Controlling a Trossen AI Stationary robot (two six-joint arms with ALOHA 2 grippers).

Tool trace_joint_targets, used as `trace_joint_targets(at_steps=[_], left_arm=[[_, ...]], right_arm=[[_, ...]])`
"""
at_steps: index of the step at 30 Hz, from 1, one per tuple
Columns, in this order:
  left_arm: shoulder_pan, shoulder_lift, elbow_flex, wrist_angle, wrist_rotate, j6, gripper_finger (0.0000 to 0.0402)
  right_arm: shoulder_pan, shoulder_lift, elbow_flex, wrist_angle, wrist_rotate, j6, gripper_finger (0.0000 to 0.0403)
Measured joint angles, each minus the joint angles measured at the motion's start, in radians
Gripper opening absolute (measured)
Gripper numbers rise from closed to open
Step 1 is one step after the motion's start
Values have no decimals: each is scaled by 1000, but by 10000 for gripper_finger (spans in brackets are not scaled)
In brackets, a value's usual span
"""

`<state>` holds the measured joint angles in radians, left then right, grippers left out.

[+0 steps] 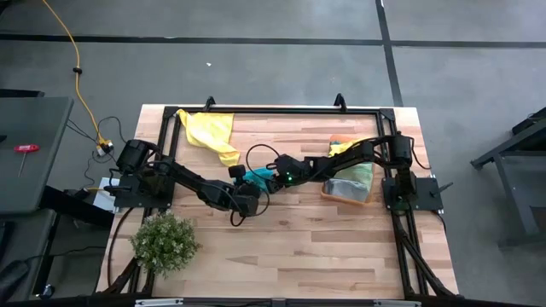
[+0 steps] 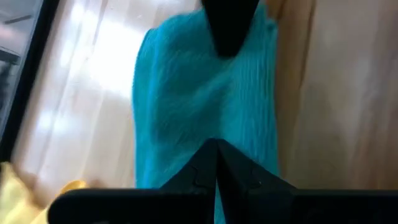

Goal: Fold microfiber towels
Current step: Put the folded blue microfiber cloth into the orange bin

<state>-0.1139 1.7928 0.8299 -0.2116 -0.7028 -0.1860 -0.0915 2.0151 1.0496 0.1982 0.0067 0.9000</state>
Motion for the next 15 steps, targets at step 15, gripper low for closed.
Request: trace_joint_targets(at_steps=[15], left_arm=[[-135,-420,1,-129,-128,6,0]], right_arm=[[-22,-219,-5,-454,179,-274,4]])
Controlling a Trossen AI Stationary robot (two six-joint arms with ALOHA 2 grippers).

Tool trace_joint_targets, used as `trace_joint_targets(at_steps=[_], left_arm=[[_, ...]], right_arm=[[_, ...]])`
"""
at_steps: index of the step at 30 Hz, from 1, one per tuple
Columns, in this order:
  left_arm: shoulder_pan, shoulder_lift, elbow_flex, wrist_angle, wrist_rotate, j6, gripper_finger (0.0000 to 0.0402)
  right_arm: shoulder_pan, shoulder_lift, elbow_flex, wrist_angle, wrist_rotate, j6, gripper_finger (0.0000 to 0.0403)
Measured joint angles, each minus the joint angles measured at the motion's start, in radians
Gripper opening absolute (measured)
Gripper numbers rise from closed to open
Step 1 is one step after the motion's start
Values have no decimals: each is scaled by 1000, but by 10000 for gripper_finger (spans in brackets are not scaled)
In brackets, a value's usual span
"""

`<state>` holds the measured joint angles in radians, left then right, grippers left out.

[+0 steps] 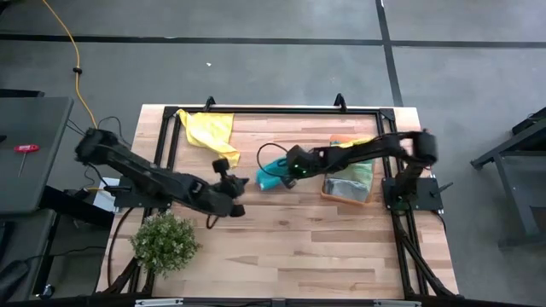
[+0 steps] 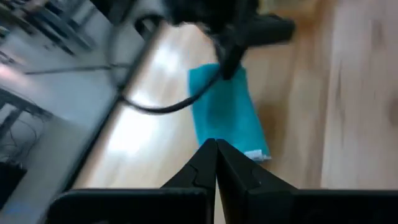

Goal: Fold microfiber towels
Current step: Put the folded blue microfiber cloth into the orange bin

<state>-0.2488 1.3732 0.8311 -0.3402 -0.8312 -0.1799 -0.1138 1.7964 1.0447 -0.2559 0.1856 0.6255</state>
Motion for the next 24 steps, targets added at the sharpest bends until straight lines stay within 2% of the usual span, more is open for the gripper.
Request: trace_joint_targets(at_steps=[6,12,17,24], left_arm=[[-13,-172,0,10,-69,0,0],[-13,-221,0,2,-70,-24,0],[-13,-203,0,-11,-70,-27,0],[-13,-182,-2,-16,-69,-19,0]], right_arm=[[-24,-205,1,-327,189,28,2],[-93,-345,1,-504,289,116,1],[-131,-393,1,-624,319,167,1],[-144,-396,1,-833,381,279,0]])
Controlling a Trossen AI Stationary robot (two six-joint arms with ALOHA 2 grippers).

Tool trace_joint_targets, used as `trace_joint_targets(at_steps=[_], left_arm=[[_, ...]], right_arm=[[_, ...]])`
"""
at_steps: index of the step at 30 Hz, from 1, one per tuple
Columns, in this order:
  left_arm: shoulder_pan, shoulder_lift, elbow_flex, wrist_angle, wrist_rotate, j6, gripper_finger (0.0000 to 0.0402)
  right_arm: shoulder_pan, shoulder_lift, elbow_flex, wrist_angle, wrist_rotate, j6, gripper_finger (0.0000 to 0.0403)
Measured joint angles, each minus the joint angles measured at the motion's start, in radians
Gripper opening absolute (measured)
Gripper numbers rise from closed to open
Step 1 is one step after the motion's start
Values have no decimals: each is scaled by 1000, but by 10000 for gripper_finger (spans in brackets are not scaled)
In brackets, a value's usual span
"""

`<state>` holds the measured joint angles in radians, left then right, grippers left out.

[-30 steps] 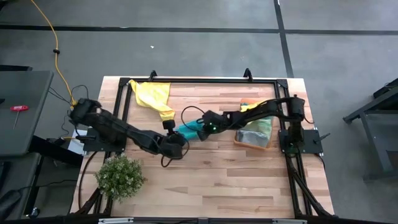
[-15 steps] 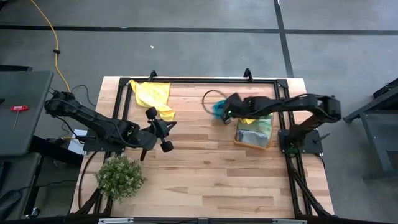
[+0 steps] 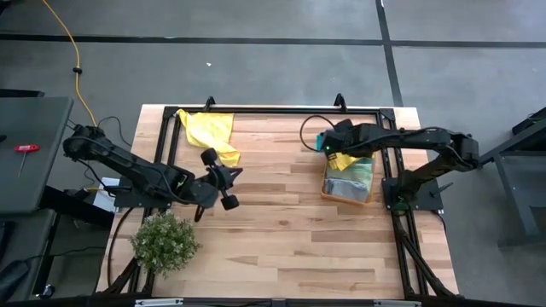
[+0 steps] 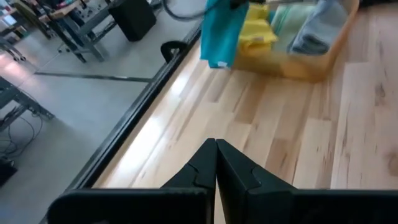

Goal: Fold microfiber towels
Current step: Put the folded blue microfiber cloth into the orange bin

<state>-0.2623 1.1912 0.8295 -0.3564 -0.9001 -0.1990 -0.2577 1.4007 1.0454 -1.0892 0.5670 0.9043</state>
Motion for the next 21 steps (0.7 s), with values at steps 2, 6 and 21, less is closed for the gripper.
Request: trace_joint_targets(at_steps=[2,6,21], left_arm=[[0,0,2,8,-1,0,0],[0,3,2,9,-1,0,0],[0,3,2,9,37,0,0]], right_arm=[[0,-1,0,-46,2,26,0],[0,-2,0,-145,-14,87,0],[-15,-1,-150,-219,-71,183,1]])
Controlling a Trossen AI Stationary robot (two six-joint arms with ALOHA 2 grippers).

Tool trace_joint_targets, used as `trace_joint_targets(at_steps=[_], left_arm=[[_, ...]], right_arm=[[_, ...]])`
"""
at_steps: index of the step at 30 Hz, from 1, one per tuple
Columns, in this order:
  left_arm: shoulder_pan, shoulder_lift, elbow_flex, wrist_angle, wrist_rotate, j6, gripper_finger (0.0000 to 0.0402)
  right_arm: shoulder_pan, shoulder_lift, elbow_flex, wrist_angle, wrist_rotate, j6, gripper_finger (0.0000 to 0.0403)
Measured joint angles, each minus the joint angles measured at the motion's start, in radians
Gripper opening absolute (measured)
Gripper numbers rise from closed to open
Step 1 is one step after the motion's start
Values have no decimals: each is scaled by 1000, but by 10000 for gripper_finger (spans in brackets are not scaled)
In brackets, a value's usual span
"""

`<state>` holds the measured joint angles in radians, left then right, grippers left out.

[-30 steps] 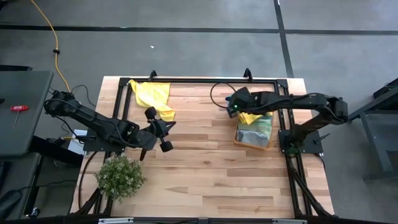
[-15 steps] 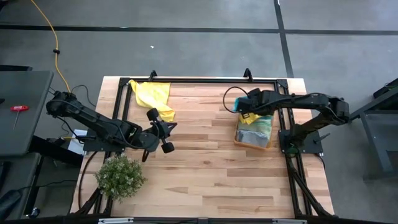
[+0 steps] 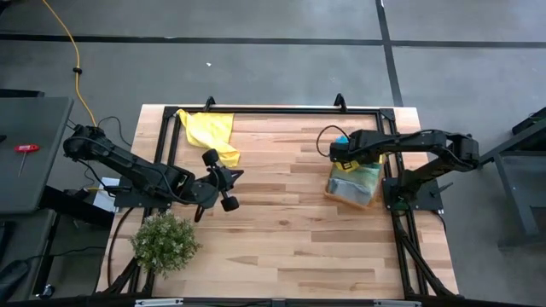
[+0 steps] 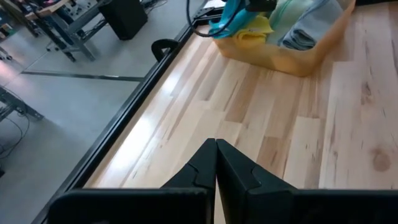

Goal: Fold microfiber towels
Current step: Put the folded blue microfiber cloth into the orange bin

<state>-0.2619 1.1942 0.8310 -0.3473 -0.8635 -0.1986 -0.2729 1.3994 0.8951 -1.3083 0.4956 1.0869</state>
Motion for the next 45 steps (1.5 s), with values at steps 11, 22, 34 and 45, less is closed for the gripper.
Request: trace_joint_targets(at_steps=[11,22,34,45], left_arm=[[1,0,0,4,-15,0,0],[0,0,0,6,-11,0,0],[0,0,0,6,-11,0,0],[0,0,0,7,-11,0,0]], right_arm=[[30,-2,-28,-73,38,69,10],[70,-11,-75,-91,-26,190,10],[70,-11,-164,-31,-1,203,77],[85,-26,1,-180,72,196,139]])
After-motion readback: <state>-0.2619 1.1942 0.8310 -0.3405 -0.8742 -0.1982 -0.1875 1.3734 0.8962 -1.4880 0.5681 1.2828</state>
